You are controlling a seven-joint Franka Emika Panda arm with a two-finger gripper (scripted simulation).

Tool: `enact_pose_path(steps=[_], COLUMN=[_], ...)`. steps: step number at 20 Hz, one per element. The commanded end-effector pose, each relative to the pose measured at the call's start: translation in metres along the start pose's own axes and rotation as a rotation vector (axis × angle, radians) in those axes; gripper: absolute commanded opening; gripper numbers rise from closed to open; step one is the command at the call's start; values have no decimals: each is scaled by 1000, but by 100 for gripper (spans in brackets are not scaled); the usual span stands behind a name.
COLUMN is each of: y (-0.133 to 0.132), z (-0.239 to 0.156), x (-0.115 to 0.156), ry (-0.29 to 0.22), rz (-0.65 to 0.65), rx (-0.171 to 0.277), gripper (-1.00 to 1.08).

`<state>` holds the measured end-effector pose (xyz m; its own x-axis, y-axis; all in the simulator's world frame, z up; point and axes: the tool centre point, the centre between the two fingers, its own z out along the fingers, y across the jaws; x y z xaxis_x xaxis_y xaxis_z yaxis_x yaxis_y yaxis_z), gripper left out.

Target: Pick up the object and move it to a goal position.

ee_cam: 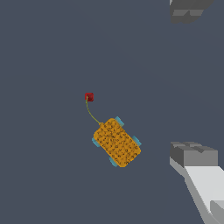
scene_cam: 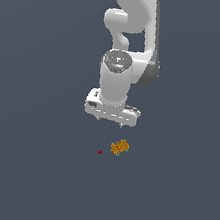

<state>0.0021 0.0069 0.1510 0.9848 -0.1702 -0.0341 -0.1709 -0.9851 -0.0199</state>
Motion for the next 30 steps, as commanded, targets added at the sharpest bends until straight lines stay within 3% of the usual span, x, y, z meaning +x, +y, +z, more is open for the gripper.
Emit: enact_pose_path(steps=[1,30], y=[-3,-46], z=[4,73], x=[4,50], ry=[1,32], rz=[48,745], rx=[0,-4], gripper=[100,100])
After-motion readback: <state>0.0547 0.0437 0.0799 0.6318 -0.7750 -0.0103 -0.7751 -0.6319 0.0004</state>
